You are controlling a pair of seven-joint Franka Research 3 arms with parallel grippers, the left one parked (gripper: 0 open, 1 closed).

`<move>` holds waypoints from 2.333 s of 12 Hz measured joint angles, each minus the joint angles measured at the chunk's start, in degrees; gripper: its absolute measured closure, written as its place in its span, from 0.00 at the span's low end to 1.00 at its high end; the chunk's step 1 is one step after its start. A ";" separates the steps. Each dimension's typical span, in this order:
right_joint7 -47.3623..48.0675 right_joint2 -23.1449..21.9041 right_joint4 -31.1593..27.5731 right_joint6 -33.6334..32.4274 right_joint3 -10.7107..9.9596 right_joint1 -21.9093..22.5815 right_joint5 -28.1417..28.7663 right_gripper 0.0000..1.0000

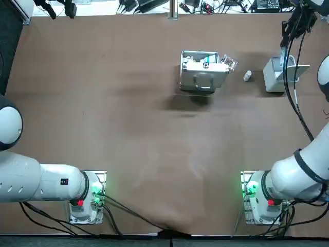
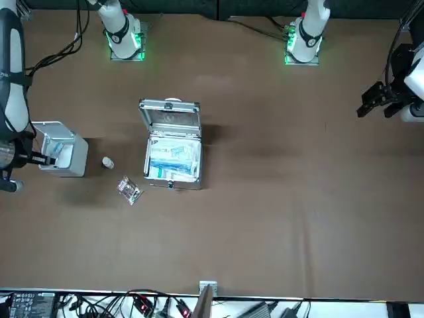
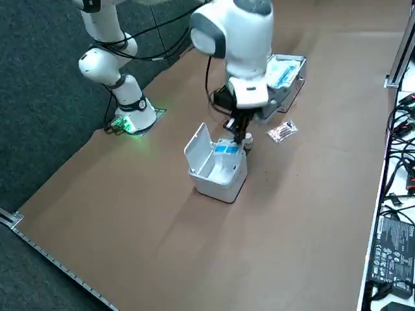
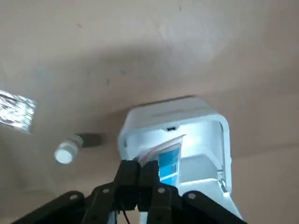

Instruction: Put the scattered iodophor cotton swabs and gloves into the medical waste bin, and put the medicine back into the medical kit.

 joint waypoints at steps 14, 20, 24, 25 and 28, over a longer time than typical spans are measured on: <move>6.56 3.03 0.40 4.99 1.91 12.21 0.44 0.01; 19.37 10.90 0.78 16.28 1.85 18.35 8.07 0.17; 35.88 13.17 0.92 18.97 1.82 19.51 10.89 0.18; 39.94 13.57 0.95 18.99 1.82 20.12 10.95 0.18; 49.19 15.04 0.97 20.77 1.85 23.09 10.97 0.18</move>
